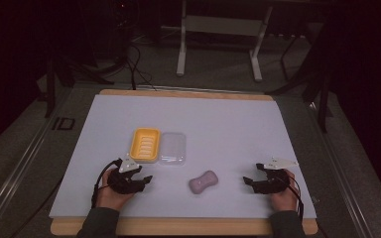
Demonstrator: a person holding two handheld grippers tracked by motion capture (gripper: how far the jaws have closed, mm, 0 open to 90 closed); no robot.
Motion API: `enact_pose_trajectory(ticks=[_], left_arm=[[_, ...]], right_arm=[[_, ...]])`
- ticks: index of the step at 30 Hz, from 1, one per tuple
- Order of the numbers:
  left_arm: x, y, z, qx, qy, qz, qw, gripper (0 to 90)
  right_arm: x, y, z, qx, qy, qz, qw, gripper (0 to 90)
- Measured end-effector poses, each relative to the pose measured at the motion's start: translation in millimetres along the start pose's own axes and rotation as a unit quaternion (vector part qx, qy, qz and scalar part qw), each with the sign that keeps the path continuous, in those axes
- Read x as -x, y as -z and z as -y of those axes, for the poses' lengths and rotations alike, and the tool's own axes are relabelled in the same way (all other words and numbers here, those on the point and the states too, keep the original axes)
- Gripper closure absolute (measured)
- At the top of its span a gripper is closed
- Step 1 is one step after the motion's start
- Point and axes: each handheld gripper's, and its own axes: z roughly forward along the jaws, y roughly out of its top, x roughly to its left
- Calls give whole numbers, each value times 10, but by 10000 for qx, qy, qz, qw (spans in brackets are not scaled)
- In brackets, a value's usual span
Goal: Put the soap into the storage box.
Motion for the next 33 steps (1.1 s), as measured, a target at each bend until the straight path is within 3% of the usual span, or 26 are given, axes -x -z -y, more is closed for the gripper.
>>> enact_pose_trajectory(ticks=[14, 20, 33], left_arm=[[-33, 89, -56, -283, -14, -67, 9996, 455], [-46, 138, -84, -338, -12, -21, 9994, 458], [8, 93, -306, -677, -407, 8, 9969, 451]], right_arm=[[-60, 16, 12, 103, 242, 188, 9995, 208], [-55, 26, 15, 136, 234, 192, 9994, 197], [-57, 45, 23, 230, 213, 234, 9992, 191]])
